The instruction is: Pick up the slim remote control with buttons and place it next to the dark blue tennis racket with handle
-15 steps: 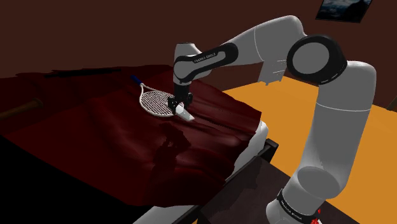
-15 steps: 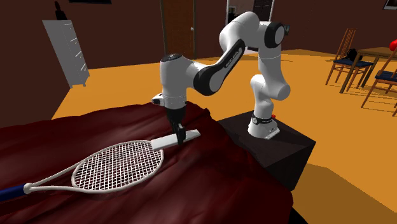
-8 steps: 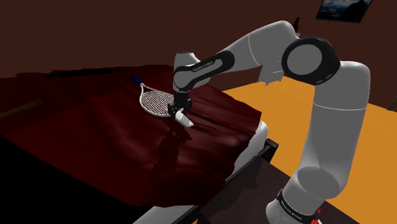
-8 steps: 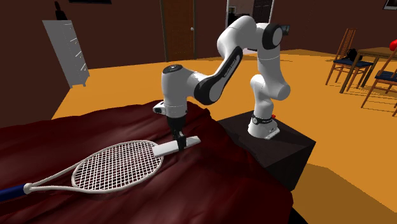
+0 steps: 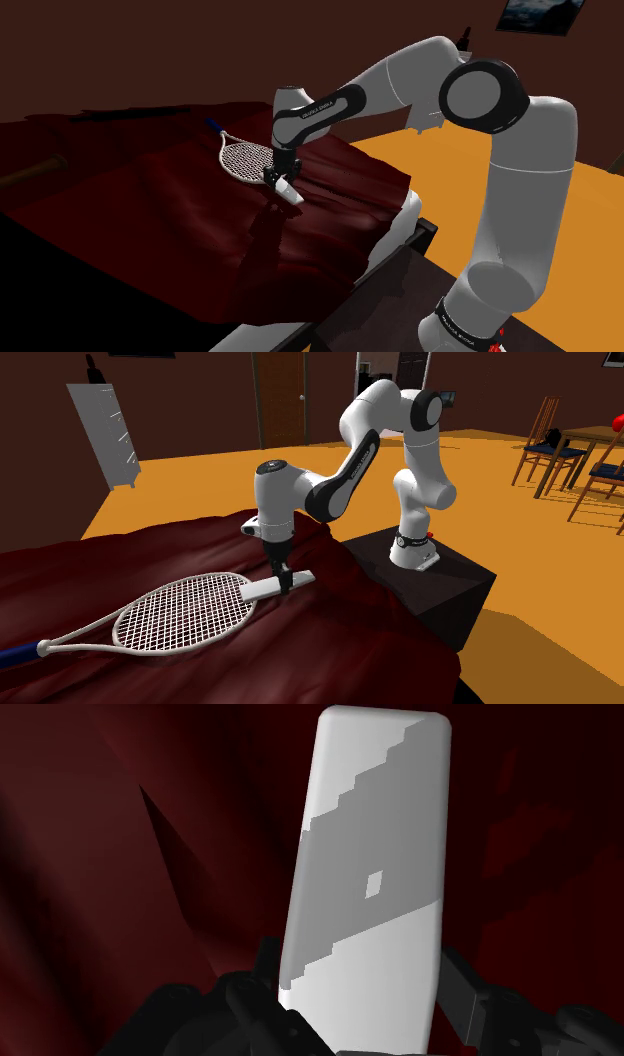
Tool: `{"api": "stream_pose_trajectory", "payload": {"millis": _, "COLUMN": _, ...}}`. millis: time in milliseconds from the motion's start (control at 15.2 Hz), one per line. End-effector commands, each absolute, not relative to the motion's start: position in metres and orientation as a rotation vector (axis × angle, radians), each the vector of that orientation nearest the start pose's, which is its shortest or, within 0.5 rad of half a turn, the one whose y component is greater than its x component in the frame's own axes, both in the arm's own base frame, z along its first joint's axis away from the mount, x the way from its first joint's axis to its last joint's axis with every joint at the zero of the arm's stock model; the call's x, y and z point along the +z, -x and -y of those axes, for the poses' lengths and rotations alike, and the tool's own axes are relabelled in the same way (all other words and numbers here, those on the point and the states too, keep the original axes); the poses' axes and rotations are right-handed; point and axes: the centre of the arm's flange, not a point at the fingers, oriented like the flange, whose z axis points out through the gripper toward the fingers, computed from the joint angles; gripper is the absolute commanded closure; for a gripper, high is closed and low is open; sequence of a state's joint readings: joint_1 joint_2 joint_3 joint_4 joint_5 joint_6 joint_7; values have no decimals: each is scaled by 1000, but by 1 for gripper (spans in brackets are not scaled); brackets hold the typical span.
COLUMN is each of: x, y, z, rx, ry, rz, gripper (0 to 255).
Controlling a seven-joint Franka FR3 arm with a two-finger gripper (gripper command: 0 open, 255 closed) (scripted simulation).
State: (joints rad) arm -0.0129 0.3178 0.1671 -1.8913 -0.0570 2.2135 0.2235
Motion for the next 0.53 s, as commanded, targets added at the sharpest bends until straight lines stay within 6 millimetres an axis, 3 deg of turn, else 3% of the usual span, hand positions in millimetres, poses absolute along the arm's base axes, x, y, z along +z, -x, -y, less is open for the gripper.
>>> {"api": "stream_pose_trajectory", "payload": {"millis": 0, "x": 340, "y": -617, "z": -88, "rx": -12, "ry": 3133, "rz": -69, "gripper": 255}}
{"api": "stream_pose_trajectory", "payload": {"millis": 66, "x": 340, "y": -617, "z": -88, "rx": -12, "ry": 3133, "rz": -69, "gripper": 0}}
{"api": "stream_pose_trajectory", "payload": {"millis": 396, "x": 340, "y": -617, "z": -88, "rx": -12, "ry": 3133, "rz": -69, "gripper": 0}}
{"api": "stream_pose_trajectory", "payload": {"millis": 462, "x": 354, "y": -617, "z": -88, "rx": -12, "ry": 3133, "rz": -69, "gripper": 0}}
